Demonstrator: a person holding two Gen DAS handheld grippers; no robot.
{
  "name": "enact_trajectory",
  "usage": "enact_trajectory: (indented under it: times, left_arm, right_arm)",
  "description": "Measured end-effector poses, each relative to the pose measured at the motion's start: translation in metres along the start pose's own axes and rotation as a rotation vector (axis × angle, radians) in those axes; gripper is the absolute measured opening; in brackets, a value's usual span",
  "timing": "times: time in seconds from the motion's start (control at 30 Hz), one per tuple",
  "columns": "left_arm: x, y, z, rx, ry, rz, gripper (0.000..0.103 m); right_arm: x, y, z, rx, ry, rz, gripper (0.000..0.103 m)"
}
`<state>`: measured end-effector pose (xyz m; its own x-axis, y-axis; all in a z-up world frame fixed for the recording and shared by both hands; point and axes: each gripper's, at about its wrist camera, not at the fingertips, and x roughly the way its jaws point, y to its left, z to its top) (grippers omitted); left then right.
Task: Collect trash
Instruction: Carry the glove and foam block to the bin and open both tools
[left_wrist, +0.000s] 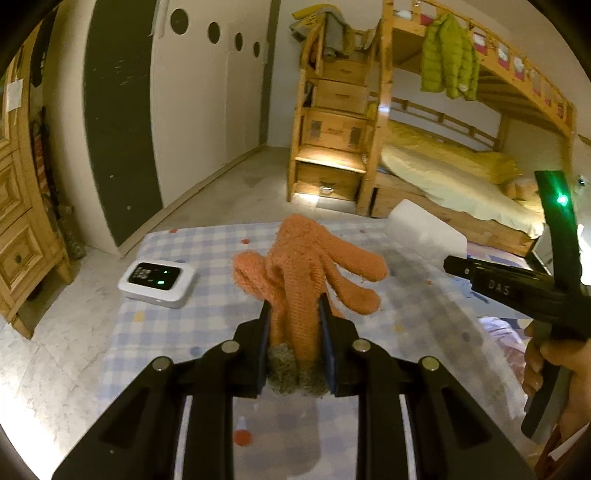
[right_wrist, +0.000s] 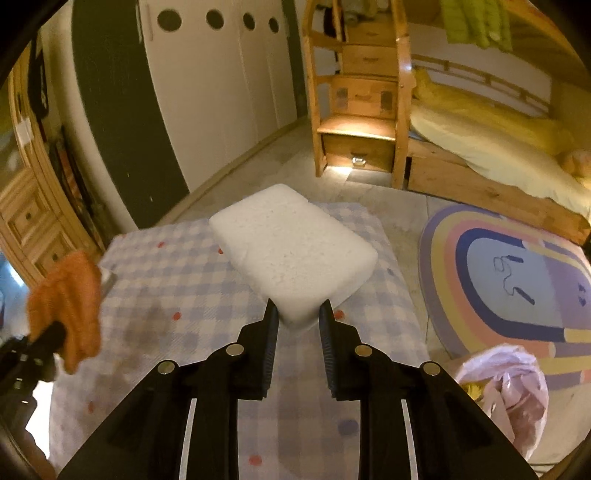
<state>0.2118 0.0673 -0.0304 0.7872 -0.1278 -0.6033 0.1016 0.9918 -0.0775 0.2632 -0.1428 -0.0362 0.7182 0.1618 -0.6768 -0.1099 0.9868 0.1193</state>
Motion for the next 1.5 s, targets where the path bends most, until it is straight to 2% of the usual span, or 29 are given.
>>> enact_trajectory:
  times: [0.27,0.5,0.7,0.97,1.13,1.37,1.5]
  left_arm:
    - [-0.009,-0.062,-0.006,0.095,-0.04,-0.082,0.021]
    - [-0.009,-0.105,-0.011,0.131,-0.046,-0.178,0.021]
    - [-0.012,-0.14,-0.017,0.172,-0.072,-0.278,0.021]
    - [-0.004,-0.204,-0.033,0.259,-0.038,-0.38,0.022]
    - [0.004,-0.248,-0.046,0.317,-0.01,-0.43,0.022]
    - [0.027,-0.29,-0.054,0.316,0.047,-0.483,0.023]
    - [0.037,-0.31,-0.058,0.335,0.055,-0.481,0.024]
  right_arm:
    - [-0.036,-0.026,-0.016,0.081,-0.056,-0.003,0.024]
    - [-0.081,-0.06,-0.032,0.171,-0.15,-0.066,0.024]
    - [-0.108,-0.097,-0.046,0.237,-0.172,-0.132,0.024]
    - [-0.133,-0.147,-0.086,0.28,-0.143,-0.264,0.025]
    - [-0.138,-0.183,-0.112,0.347,-0.095,-0.337,0.025]
    - [-0.144,-0.221,-0.136,0.405,-0.064,-0.376,0.025]
    - [-0.14,-0.238,-0.142,0.415,-0.051,-0.386,0.026]
